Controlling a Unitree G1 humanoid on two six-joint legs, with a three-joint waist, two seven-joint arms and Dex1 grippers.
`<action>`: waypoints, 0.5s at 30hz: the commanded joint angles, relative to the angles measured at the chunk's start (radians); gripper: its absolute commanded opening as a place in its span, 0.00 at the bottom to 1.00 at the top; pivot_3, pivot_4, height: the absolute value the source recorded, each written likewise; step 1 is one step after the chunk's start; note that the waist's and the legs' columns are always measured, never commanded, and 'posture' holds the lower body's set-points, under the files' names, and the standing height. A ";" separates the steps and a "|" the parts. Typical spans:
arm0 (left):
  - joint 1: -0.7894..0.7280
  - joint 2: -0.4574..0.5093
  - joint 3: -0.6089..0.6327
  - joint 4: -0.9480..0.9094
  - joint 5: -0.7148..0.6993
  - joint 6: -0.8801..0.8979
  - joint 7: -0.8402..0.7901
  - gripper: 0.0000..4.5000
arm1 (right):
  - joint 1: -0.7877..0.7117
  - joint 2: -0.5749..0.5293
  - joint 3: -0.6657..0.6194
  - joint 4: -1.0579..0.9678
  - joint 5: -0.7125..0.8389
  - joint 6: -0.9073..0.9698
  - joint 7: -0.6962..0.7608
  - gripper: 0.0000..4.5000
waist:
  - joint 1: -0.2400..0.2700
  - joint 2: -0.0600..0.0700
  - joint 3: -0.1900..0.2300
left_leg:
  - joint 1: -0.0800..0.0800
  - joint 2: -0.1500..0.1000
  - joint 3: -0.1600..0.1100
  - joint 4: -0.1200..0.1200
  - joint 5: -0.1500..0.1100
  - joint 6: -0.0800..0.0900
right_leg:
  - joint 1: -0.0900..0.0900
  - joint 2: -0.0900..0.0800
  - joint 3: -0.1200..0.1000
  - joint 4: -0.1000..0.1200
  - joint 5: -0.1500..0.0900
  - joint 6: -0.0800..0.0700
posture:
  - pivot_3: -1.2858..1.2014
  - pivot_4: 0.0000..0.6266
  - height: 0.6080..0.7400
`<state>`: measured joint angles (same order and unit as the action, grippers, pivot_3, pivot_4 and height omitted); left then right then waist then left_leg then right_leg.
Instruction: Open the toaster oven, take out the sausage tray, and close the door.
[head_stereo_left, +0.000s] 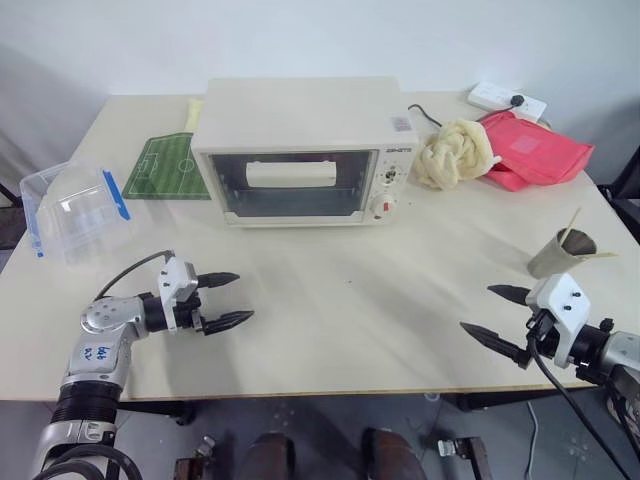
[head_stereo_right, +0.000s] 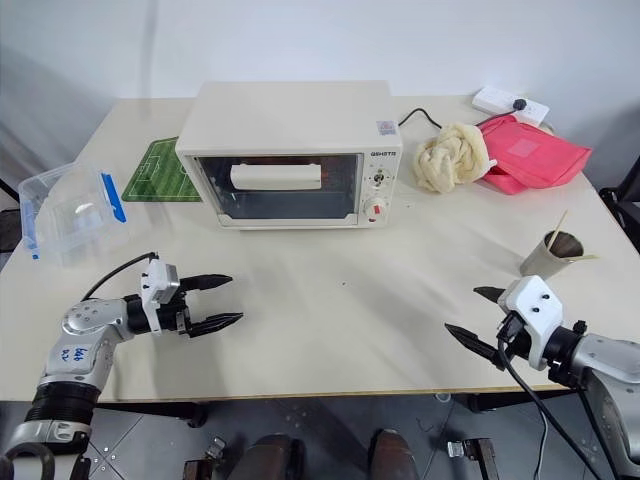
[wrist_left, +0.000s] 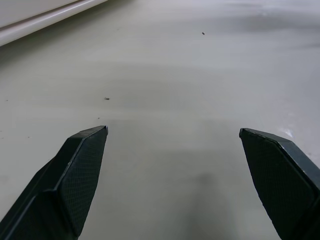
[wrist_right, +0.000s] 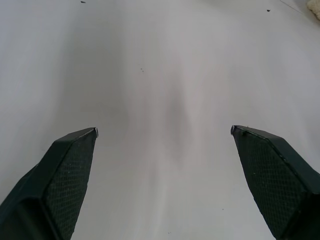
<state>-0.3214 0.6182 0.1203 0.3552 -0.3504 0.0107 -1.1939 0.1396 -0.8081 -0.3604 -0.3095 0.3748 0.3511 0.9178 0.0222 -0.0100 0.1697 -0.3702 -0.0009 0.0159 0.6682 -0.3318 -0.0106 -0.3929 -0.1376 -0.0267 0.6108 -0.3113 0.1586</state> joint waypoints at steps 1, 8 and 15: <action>0.005 0.001 0.009 -0.037 -0.009 -0.021 0.004 1.00 | -0.012 -0.017 -0.003 -0.014 0.001 -0.010 0.001 0.99 | 0.000 0.000 0.000 | 0.000 0.000 0.000 0.000 0.000 0.000 | 0.000 0.000 0.000 0.000 0.000 0.000 | 0.52 0.24 1.00; -0.001 -0.010 0.021 -0.066 -0.007 0.014 0.096 1.00 | -0.054 -0.015 0.040 -0.087 0.022 0.038 -0.012 0.99 | 0.000 0.000 0.000 | 0.000 0.000 0.000 0.000 0.000 0.000 | 0.000 0.000 0.000 0.000 0.000 0.000 | 0.52 0.24 1.00; -0.026 -0.021 0.035 -0.076 -0.049 0.053 0.112 1.00 | -0.337 0.052 0.210 -0.119 0.069 0.187 -0.088 0.99 | -0.013 0.000 0.000 | 0.000 0.001 -0.002 0.000 0.000 -0.001 | -0.001 0.000 0.000 0.001 0.000 0.000 | 0.52 0.24 1.00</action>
<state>-0.3314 0.5976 0.1315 0.3137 -0.3666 0.0552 -1.0832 -0.1632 -0.7673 -0.1740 -0.4057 0.4226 0.5169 0.8477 0.0087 -0.0100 0.1699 -0.3701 -0.0001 0.0128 0.6684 -0.3314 -0.0116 -0.3938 -0.1374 -0.0269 0.6119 -0.3113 0.1585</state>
